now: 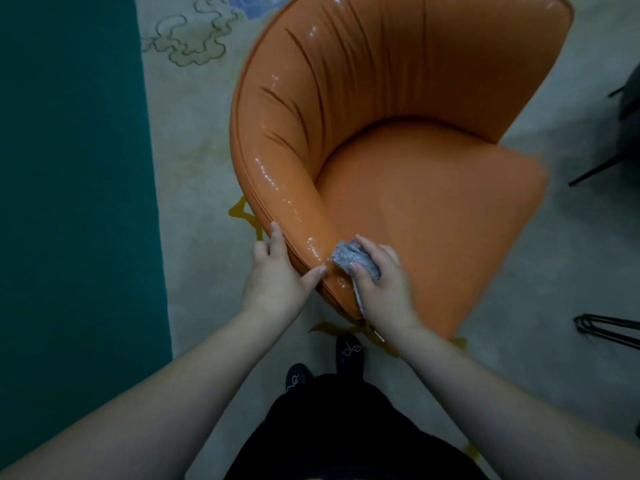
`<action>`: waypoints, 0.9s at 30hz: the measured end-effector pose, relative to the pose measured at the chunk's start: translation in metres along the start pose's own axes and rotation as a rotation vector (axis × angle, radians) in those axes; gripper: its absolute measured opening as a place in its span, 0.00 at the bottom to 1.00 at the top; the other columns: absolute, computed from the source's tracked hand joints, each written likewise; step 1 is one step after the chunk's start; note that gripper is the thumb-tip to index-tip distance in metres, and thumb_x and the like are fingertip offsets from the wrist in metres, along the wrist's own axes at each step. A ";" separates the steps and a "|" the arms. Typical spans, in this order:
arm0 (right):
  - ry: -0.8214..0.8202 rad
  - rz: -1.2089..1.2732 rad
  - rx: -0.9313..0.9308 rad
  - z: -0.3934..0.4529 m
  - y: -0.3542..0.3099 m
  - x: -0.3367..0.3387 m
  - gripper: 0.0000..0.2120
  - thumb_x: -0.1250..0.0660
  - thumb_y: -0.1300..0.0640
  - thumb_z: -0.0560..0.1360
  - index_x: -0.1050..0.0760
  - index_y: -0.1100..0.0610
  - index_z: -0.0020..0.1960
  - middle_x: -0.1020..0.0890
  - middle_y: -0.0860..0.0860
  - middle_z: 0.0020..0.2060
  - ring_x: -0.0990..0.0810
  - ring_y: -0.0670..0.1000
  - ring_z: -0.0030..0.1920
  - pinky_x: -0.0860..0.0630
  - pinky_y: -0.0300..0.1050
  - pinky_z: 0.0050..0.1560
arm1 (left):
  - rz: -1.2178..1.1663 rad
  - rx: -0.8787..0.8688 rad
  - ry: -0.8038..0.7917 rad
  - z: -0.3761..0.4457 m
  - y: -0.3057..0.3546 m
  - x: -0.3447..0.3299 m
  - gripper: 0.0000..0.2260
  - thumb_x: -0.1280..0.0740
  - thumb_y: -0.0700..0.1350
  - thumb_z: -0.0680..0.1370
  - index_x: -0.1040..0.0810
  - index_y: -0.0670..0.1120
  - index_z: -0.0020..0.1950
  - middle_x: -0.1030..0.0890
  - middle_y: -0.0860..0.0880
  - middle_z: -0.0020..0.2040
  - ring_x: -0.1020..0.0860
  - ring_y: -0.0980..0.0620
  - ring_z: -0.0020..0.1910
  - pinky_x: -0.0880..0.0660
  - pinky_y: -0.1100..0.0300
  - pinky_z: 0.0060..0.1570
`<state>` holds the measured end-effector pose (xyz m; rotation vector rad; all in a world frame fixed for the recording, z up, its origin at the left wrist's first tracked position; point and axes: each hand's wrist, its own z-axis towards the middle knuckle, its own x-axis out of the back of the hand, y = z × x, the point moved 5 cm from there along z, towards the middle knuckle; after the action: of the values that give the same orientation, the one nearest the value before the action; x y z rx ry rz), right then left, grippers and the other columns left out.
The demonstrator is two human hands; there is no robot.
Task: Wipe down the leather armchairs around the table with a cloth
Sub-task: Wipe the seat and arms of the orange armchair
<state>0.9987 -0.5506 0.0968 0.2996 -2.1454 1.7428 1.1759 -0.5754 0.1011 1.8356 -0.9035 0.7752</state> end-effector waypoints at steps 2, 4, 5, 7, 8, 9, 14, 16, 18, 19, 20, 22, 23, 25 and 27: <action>0.004 0.009 0.002 -0.003 0.008 -0.003 0.21 0.35 0.65 0.76 0.29 0.57 0.68 0.27 0.49 0.55 0.31 0.35 0.53 0.40 0.19 0.55 | 0.024 0.013 -0.012 0.000 0.000 -0.005 0.51 0.28 0.62 0.70 0.59 0.50 0.79 0.36 0.44 0.65 0.26 0.43 0.58 0.28 0.51 0.58; 0.018 0.014 -0.007 -0.005 0.016 -0.001 0.21 0.35 0.65 0.76 0.29 0.57 0.68 0.27 0.48 0.55 0.31 0.34 0.52 0.39 0.19 0.55 | 0.032 0.040 -0.027 -0.002 -0.003 -0.007 0.51 0.29 0.62 0.71 0.62 0.54 0.79 0.35 0.43 0.65 0.26 0.42 0.57 0.28 0.51 0.57; 0.027 0.025 -0.015 -0.006 0.019 0.000 0.20 0.35 0.65 0.76 0.29 0.56 0.67 0.27 0.47 0.55 0.30 0.33 0.51 0.39 0.20 0.55 | 0.025 0.054 -0.042 -0.003 -0.004 -0.008 0.50 0.30 0.62 0.71 0.64 0.56 0.78 0.34 0.42 0.66 0.26 0.41 0.58 0.28 0.51 0.57; 0.027 0.055 0.022 -0.007 0.019 0.000 0.19 0.35 0.63 0.76 0.27 0.54 0.66 0.28 0.43 0.53 0.29 0.32 0.54 0.37 0.22 0.56 | -0.018 0.054 -0.070 -0.004 -0.004 -0.009 0.49 0.29 0.59 0.73 0.67 0.57 0.77 0.28 0.40 0.65 0.24 0.41 0.60 0.28 0.53 0.56; 0.008 0.052 0.075 -0.008 0.016 -0.003 0.19 0.35 0.62 0.75 0.26 0.53 0.65 0.29 0.41 0.52 0.29 0.34 0.55 0.37 0.23 0.57 | -0.047 0.042 -0.073 -0.004 -0.003 -0.009 0.49 0.29 0.56 0.74 0.67 0.57 0.77 0.24 0.41 0.63 0.23 0.42 0.59 0.28 0.55 0.54; -0.024 0.026 0.130 -0.009 0.012 -0.009 0.18 0.35 0.60 0.74 0.25 0.51 0.64 0.30 0.40 0.51 0.29 0.38 0.55 0.37 0.25 0.58 | -0.075 0.032 -0.072 -0.004 -0.001 -0.009 0.49 0.29 0.53 0.75 0.67 0.56 0.77 0.21 0.41 0.60 0.22 0.43 0.57 0.29 0.57 0.51; 0.030 0.011 -0.053 0.023 0.033 -0.016 0.17 0.33 0.63 0.75 0.23 0.51 0.61 0.31 0.47 0.48 0.29 0.47 0.53 0.31 0.38 0.62 | -0.170 0.015 -0.100 -0.004 0.000 -0.009 0.50 0.28 0.52 0.75 0.67 0.57 0.77 0.21 0.44 0.59 0.21 0.46 0.56 0.24 0.51 0.57; 0.052 0.071 -0.154 0.029 0.036 -0.011 0.16 0.34 0.63 0.76 0.23 0.51 0.62 0.32 0.44 0.47 0.29 0.37 0.50 0.31 0.35 0.59 | -0.191 0.012 -0.108 -0.003 0.000 -0.009 0.50 0.27 0.51 0.74 0.67 0.57 0.77 0.21 0.44 0.61 0.21 0.46 0.57 0.24 0.48 0.58; 0.025 0.102 -0.031 0.018 0.022 -0.015 0.17 0.35 0.62 0.76 0.25 0.50 0.63 0.32 0.43 0.48 0.30 0.34 0.50 0.32 0.29 0.56 | -0.200 0.010 -0.110 -0.003 -0.001 -0.010 0.50 0.27 0.51 0.74 0.67 0.58 0.77 0.21 0.44 0.61 0.20 0.47 0.55 0.24 0.48 0.57; -0.001 0.104 0.061 0.007 0.013 -0.020 0.19 0.36 0.61 0.75 0.26 0.49 0.64 0.32 0.44 0.48 0.29 0.37 0.51 0.31 0.31 0.57 | -0.196 0.010 -0.109 -0.003 -0.002 -0.010 0.49 0.28 0.50 0.74 0.66 0.58 0.77 0.20 0.44 0.60 0.19 0.48 0.53 0.23 0.48 0.56; -0.017 0.075 0.144 -0.004 0.006 -0.025 0.20 0.35 0.61 0.75 0.27 0.49 0.65 0.32 0.46 0.49 0.29 0.43 0.53 0.30 0.35 0.58 | -0.194 0.010 -0.107 -0.003 -0.003 -0.010 0.49 0.28 0.50 0.74 0.65 0.58 0.77 0.19 0.44 0.59 0.19 0.49 0.51 0.23 0.49 0.54; -0.001 -0.025 0.224 -0.013 0.002 -0.030 0.20 0.35 0.62 0.74 0.26 0.52 0.65 0.32 0.50 0.50 0.29 0.53 0.54 0.29 0.42 0.58 | -0.231 0.012 -0.099 -0.004 -0.004 -0.010 0.49 0.28 0.50 0.74 0.64 0.58 0.77 0.20 0.46 0.61 0.19 0.51 0.52 0.23 0.51 0.56; 0.019 -0.059 0.213 -0.011 0.003 -0.031 0.19 0.35 0.63 0.74 0.25 0.53 0.65 0.32 0.51 0.50 0.29 0.55 0.54 0.29 0.44 0.58 | -0.265 0.010 -0.100 -0.004 -0.004 -0.010 0.49 0.27 0.50 0.74 0.64 0.59 0.77 0.21 0.47 0.64 0.19 0.52 0.54 0.23 0.51 0.57; 0.051 -0.056 0.117 -0.004 0.008 -0.030 0.19 0.35 0.64 0.76 0.26 0.54 0.65 0.32 0.52 0.50 0.29 0.55 0.54 0.29 0.44 0.59 | -0.339 0.013 -0.128 -0.005 -0.003 -0.010 0.49 0.27 0.47 0.74 0.65 0.59 0.77 0.22 0.48 0.66 0.20 0.53 0.58 0.24 0.50 0.60; 0.113 0.014 -0.108 0.003 0.021 -0.023 0.18 0.36 0.63 0.77 0.27 0.55 0.66 0.33 0.51 0.51 0.28 0.52 0.55 0.31 0.38 0.60 | -0.382 0.020 -0.151 -0.006 -0.002 -0.010 0.49 0.27 0.46 0.75 0.64 0.60 0.77 0.22 0.49 0.66 0.20 0.53 0.58 0.25 0.50 0.62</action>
<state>1.0114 -0.5504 0.0682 0.1544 -2.1553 1.6042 1.1719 -0.5669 0.0946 2.0239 -0.6085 0.4132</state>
